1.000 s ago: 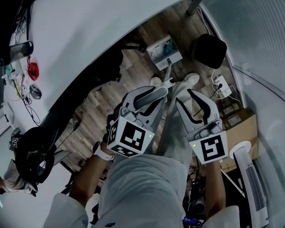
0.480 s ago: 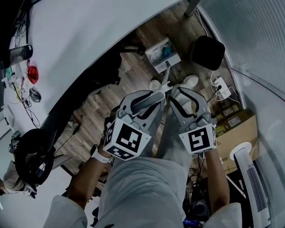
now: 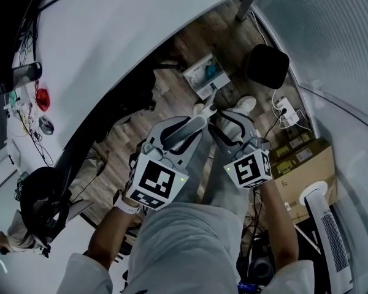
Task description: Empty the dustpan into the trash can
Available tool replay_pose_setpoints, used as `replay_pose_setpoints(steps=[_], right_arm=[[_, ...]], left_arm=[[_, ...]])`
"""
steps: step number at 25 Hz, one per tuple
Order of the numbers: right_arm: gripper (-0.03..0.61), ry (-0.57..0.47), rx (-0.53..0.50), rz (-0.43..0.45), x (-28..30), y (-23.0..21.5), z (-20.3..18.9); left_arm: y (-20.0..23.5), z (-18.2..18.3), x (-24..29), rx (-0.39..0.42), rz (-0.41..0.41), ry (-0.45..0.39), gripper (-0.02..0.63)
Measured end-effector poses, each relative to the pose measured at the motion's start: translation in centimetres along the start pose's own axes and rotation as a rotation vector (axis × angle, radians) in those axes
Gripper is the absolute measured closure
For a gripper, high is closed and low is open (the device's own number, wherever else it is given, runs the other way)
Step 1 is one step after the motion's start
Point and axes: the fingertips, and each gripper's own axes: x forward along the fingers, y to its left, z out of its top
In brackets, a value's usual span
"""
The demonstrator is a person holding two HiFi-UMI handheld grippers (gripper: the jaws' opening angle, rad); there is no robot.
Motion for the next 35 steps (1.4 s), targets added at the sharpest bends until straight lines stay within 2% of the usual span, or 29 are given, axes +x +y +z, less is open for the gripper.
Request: replay_pose_setpoints(steps=[9,11,21,22,23,35], right_arm=[[0.399,0.031,-0.024,0.041,2.5,1.1,-1.8],[0.432,0.045,-0.032,0.042,3.0,1.2,-2.2],[0.446,0.084,-0.074,0.039,4.3,1.6,-3.4],[0.478,0.084,-0.083,0.031,4.3,1.5,-3.4],[0.483,0.081,-0.091,0.025,4.2,1.5,-3.4],[0.489,0.032,-0.066,-0.001,3.2,1.8,-1.4]], left_arm=[[-1.2,0.4,-0.6,-0.002,-0.008,0.010,0.477],[-1.3,0.4,-0.8,-0.015,-0.006,0.004,0.477],[-1.7,1.0,-3.0,-0.074,-0.005,-0.022,0.477],[-1.7,1.1,-3.2,-0.081,-0.005,-0.023,0.477],[-1.8,1.2,-3.2,-0.087,-0.003,-0.023,0.477],[-2.7,2.4,-5.0,-0.079,-0.002,-0.029,0.477]])
